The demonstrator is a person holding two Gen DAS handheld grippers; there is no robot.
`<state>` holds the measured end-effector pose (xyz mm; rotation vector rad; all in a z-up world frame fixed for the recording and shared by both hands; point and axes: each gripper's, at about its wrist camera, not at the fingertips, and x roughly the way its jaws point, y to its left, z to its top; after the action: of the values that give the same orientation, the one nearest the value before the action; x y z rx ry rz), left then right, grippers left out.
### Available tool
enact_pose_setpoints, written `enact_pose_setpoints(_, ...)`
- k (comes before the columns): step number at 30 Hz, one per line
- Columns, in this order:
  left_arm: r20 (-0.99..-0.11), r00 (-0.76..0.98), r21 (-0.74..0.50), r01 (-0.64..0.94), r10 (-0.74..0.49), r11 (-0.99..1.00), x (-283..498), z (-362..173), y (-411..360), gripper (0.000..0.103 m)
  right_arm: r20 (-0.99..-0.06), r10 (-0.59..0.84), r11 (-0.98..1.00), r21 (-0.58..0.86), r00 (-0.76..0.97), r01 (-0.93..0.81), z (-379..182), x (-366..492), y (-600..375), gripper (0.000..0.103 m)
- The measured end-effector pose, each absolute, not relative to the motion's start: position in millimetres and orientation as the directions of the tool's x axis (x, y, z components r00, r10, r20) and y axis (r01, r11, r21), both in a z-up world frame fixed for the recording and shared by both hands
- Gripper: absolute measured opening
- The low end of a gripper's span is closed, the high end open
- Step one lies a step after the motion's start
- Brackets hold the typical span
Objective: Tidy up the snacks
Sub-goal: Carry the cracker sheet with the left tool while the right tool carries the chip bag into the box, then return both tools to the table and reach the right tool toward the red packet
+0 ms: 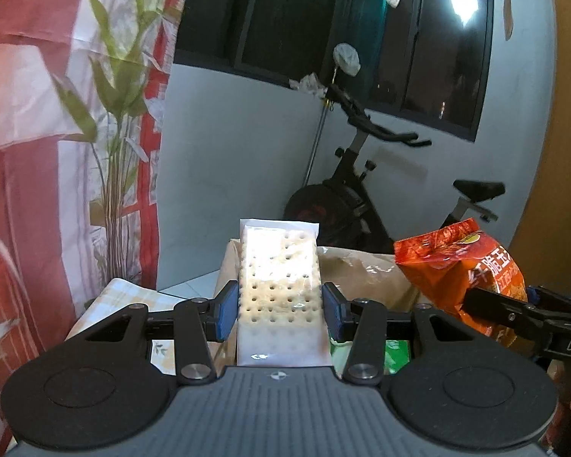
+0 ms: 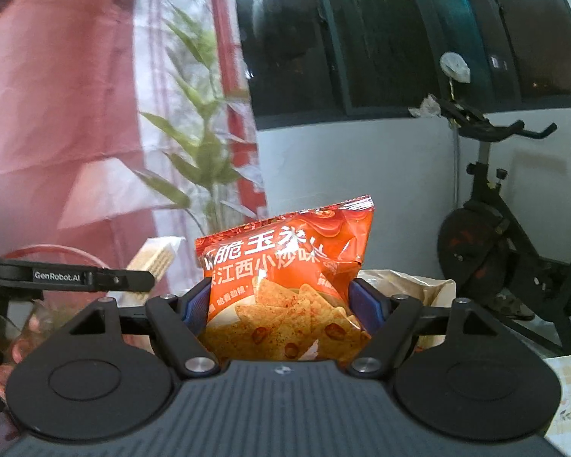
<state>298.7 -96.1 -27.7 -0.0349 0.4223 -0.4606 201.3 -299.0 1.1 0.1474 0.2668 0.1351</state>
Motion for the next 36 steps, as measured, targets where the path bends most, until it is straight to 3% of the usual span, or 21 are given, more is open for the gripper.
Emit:
enact_pose_setpoints(9,-0.463,0.777,-0.112,0.426,-0.427,0.898,339.1,-44.5,-116.2,0.05,-0.332,0.109,0.977,0.21,0.937,-0.039,-22.1,244.3,-314.4,0.078)
enact_pose_setpoints(13,-0.474,0.775,-0.103,0.422,-0.418,0.901,345.3,-47.8,-118.0,0.077,-0.371,0.096,0.977,0.211,0.924,-0.017,-27.4,253.2,-317.8,0.082)
enact_pose_setpoints(16,-0.473,0.765,-0.137,0.426,-0.437,0.894,344.1,-48.1,-111.0,0.078,-0.387,0.096,0.977,0.214,0.917,-0.012,-30.0,252.4,-320.3,0.092)
enact_pose_setpoints(30,-0.474,0.765,-0.123,0.432,-0.436,0.893,292.6,-34.4,-44.4,0.077,-0.364,0.196,0.959,0.264,0.911,-0.101,-17.1,192.7,-320.7,0.093)
enact_pose_setpoints(36,-0.506,0.757,-0.199,0.364,-0.414,0.91,254.1,-68.2,5.1,0.076,-0.369,0.265,0.95,0.261,0.891,-0.174,-20.4,156.1,-311.4,0.093)
